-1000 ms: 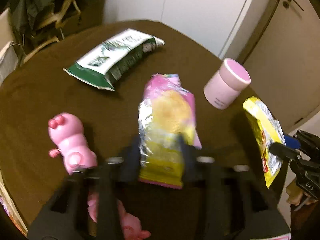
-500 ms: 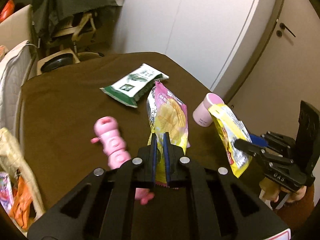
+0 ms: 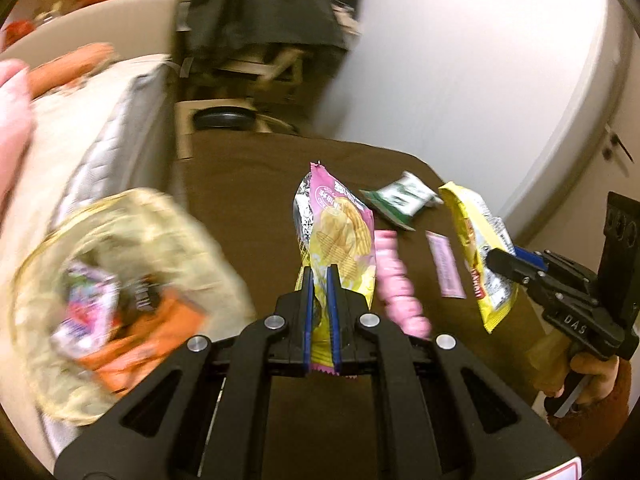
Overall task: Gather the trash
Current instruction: 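Carry the chip bag and snack bar over the yellow bag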
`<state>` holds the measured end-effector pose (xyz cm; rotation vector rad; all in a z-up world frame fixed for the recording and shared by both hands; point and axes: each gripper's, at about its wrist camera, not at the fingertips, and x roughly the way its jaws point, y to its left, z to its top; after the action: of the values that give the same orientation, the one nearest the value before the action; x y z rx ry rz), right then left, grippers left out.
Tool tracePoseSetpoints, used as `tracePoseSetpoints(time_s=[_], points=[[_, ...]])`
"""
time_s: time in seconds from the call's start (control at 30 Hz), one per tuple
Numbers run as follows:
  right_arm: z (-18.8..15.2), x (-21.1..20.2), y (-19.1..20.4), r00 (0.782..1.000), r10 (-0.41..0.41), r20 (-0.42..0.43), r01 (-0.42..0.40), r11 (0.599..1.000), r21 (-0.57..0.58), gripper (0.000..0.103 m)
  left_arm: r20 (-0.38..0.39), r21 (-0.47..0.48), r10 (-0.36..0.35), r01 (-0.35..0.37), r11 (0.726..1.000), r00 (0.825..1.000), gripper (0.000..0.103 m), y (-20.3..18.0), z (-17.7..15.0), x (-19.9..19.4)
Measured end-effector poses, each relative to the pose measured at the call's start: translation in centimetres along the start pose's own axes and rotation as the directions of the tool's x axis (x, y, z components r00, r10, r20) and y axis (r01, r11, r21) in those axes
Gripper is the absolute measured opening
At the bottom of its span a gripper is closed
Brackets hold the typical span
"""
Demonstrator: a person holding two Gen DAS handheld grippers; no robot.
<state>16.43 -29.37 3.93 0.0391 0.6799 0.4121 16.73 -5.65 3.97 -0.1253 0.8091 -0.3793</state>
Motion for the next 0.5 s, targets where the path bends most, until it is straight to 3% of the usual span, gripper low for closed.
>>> tracePoseSetpoints(time_s=[0.27,0.4,0.5], points=[[4.0,5.6,8.0,0.987,0.152,-0.043,-0.155,0.984,-0.086,0.019,0.039,-0.158,0.133,-0.125,0.979,0.990,0.007,9.7,-1.8,-4.5],[4.8,9.7,12.9,0.968,0.224,-0.112,-0.238,0.962,-0.133,0.019,0.026,-0.247,0.181,-0.169,0.954,0.983,0.007,14.2,-3.3,-5.5],[4.4,13.0,16.1,0.958,0.232,-0.170,-0.262,0.948,-0.180,0.019,0.004,-0.307,0.189,-0.179,0.935,0.982,0.007,16.9,-4.8,-5.4]])
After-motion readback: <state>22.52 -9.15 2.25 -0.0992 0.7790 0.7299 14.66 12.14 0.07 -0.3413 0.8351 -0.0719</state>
